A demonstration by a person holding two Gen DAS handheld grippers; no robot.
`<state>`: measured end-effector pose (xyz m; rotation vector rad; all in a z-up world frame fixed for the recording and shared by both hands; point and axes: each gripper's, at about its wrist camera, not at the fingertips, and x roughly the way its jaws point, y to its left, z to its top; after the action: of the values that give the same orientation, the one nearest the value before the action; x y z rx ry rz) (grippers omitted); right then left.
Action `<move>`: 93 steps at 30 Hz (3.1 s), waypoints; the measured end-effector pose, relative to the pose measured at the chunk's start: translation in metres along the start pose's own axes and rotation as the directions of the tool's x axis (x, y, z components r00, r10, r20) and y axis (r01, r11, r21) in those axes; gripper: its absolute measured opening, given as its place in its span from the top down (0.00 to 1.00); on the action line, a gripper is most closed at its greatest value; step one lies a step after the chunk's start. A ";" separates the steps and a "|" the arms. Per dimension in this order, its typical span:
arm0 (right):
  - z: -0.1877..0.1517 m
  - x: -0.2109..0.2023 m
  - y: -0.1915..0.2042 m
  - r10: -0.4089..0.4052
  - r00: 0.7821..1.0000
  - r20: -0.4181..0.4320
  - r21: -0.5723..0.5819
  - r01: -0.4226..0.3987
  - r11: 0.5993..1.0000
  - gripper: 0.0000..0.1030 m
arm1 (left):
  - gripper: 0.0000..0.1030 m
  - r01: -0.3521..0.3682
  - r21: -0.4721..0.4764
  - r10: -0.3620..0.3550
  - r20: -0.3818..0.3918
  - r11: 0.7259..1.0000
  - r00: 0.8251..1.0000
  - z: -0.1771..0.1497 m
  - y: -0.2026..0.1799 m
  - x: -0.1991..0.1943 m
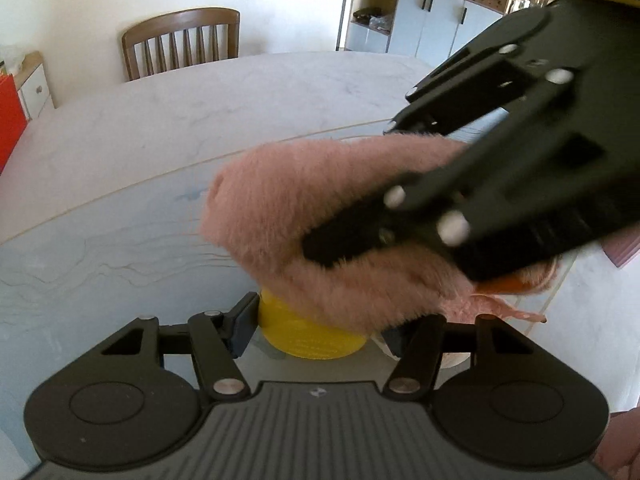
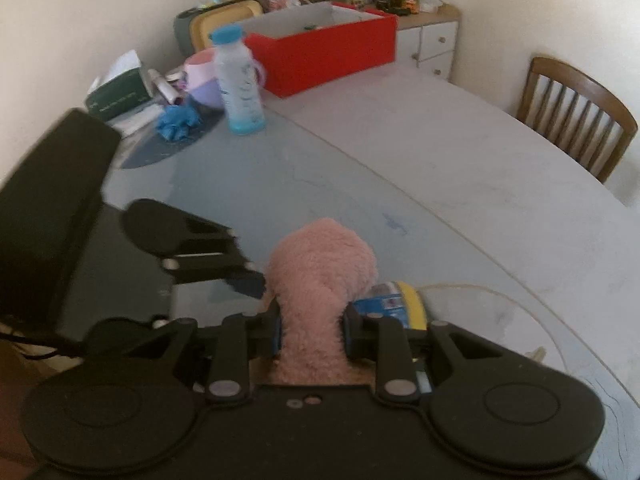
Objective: Clean container
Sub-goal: 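Rub the pink towel over the container's blue label with the right gripper, then wipe the towel back and forth across the container body with the right gripper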
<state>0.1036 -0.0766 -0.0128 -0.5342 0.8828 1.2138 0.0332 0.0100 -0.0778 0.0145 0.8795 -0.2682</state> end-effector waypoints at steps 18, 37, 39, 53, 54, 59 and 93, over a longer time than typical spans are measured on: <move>-0.038 0.016 -0.084 -0.138 0.987 -0.080 0.278 0.155 0.948 0.77 | 0.40 0.025 -0.017 -0.025 -0.001 1.000 1.000 0.002 0.003 0.003; 0.011 -0.026 -0.006 0.084 0.996 -0.027 -0.096 -0.086 0.992 0.76 | 0.40 0.046 -0.020 -0.046 0.008 0.999 0.999 0.008 0.006 -0.003; 0.014 -0.013 0.005 0.087 0.995 -0.054 -0.141 -0.094 0.986 0.76 | 0.40 0.032 0.007 -0.033 0.011 0.999 0.999 0.008 0.003 -0.003; 0.015 0.003 -0.054 -0.047 0.996 -0.075 0.018 0.048 0.999 0.76 | 0.41 0.002 0.117 -0.007 0.044 0.993 0.999 0.008 -0.007 -0.005; 0.014 0.002 -0.058 -0.048 0.996 -0.073 0.034 0.050 0.998 0.76 | 0.41 0.005 0.113 -0.011 0.045 0.994 0.999 0.008 -0.006 -0.005; 0.005 -0.004 -0.067 -0.040 0.997 -0.064 0.077 0.045 0.996 0.76 | 0.41 0.074 0.032 -0.075 0.032 0.997 0.997 0.008 0.006 -0.006; -0.008 -0.047 -0.001 0.023 0.998 0.058 -0.006 -0.023 1.000 0.76 | 0.39 0.084 0.099 -0.085 0.005 0.992 0.996 0.039 -0.015 -0.006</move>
<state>0.0976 -0.1100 0.0205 -0.4919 0.8384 1.2469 0.0558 -0.0077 -0.0472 0.0676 0.8585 -0.3902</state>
